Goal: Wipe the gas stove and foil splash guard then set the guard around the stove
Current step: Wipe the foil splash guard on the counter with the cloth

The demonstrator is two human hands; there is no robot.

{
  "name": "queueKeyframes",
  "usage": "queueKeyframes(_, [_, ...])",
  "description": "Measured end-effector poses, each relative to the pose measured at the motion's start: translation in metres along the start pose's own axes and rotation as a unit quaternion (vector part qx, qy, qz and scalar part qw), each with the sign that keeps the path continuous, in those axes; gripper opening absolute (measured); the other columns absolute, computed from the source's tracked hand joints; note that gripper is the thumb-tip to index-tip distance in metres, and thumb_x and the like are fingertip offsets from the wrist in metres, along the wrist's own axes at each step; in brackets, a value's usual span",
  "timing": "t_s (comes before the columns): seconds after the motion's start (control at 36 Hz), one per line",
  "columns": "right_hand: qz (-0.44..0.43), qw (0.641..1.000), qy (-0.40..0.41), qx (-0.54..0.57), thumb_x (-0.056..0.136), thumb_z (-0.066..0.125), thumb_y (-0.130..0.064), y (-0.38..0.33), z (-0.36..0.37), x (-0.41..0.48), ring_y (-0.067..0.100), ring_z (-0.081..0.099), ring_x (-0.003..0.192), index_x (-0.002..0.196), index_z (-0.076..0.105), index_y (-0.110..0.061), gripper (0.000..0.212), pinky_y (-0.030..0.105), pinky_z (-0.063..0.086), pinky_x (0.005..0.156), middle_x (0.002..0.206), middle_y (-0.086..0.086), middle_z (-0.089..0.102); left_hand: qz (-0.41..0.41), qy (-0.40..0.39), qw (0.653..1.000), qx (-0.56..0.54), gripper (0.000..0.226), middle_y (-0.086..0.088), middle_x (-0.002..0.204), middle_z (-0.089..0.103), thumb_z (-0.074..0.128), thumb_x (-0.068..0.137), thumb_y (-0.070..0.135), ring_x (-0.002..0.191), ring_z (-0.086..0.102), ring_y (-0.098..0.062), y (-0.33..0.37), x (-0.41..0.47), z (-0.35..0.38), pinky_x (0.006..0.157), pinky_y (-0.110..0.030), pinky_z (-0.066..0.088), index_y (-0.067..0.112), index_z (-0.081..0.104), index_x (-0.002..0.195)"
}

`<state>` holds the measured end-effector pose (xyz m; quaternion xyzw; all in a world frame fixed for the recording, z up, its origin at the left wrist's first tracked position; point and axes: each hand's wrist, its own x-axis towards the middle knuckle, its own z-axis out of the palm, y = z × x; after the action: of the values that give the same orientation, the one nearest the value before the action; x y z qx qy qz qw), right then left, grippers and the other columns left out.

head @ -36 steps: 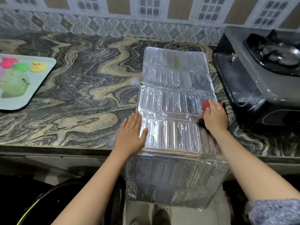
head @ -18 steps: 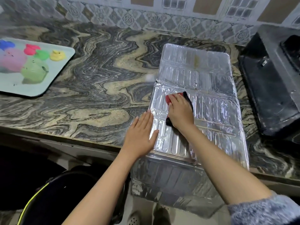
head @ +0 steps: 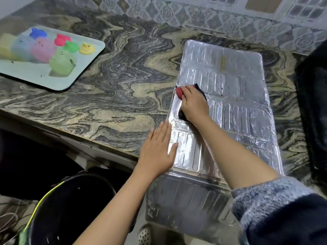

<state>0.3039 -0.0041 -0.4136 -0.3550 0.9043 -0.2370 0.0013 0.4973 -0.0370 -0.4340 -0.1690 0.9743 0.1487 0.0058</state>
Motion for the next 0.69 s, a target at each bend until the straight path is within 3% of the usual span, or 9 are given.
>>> queueKeyframes(0.33, [0.074, 0.997, 0.022, 0.019, 0.096, 0.034, -0.018, 0.070, -0.029, -0.021, 0.025, 0.036, 0.133, 0.137, 0.042, -0.017, 0.042, 0.041, 0.031, 0.109, 0.146, 0.001, 0.039, -0.013, -0.007, 1.000, 0.012, 0.067, 0.004, 0.149, -0.027, -0.003, 0.089, 0.050, 0.140, -0.021, -0.006, -0.002, -0.002, 0.001, 0.114, -0.029, -0.015, 0.017, -0.019, 0.144])
queueKeyframes(0.53, [0.125, 0.990, 0.071, -0.006, 0.095, 0.036, -0.016, 0.127, -0.061, -0.046, 0.030, 0.045, 0.123, 0.133, 0.046, -0.013, 0.040, 0.042, 0.039, 0.101, 0.139, 0.006, 0.046, -0.012, -0.007, 1.000, 0.020, 0.067, 0.005, 0.149, -0.026, -0.004, 0.088, 0.052, 0.138, -0.022, -0.005, 0.001, -0.001, -0.001, 0.114, -0.027, -0.015, 0.018, -0.018, 0.144])
queueKeyframes(0.69, [0.182, 0.976, 0.114, -0.030, 0.093, 0.039, -0.013, 0.159, -0.081, -0.058, 0.033, 0.047, 0.119, 0.130, 0.049, -0.008, 0.039, 0.042, 0.038, 0.099, 0.136, 0.010, 0.047, -0.011, -0.004, 1.000, 0.012, 0.068, 0.007, 0.152, -0.017, 0.010, 0.091, 0.051, 0.143, -0.011, -0.007, 0.004, -0.001, -0.004, 0.115, -0.026, -0.009, 0.019, -0.007, 0.148])
